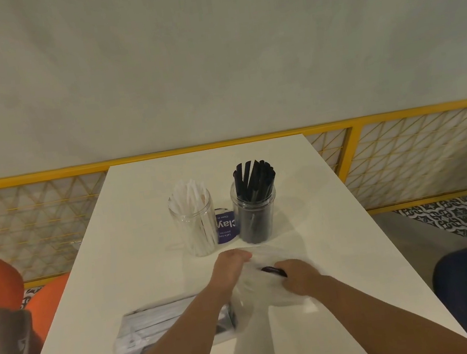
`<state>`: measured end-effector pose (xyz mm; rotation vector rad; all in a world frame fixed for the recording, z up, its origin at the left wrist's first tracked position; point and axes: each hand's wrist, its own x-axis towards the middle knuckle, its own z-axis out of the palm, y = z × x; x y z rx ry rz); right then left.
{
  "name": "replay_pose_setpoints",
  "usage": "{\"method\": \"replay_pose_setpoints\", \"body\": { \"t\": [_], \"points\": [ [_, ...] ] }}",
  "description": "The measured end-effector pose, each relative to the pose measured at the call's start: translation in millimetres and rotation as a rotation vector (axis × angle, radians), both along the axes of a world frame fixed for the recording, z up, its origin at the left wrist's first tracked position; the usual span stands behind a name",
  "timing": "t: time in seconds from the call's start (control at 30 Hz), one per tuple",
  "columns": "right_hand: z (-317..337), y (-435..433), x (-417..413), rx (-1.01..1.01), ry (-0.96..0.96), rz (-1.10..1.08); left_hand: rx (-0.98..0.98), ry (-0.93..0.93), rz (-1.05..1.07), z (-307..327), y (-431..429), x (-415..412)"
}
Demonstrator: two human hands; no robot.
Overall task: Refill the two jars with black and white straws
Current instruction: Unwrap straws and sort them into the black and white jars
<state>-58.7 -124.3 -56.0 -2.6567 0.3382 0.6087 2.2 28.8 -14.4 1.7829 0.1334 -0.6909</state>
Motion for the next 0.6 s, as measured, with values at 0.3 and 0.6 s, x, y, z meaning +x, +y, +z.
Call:
{"method": "replay_pose_setpoints", "body": {
  "t": [0.3,0.6],
  "points": [
    [18.4,-19.8,-2.1,0.072,-0.055,0.139,0.438,-0.341,-0.358,-4.2,3.6,7.1],
    [29.3,-10.5,3.4,0.200,-0.089,0.145,0.183,-0.162,-0.235,13.8,-6.8,2.6]
  ]
}}
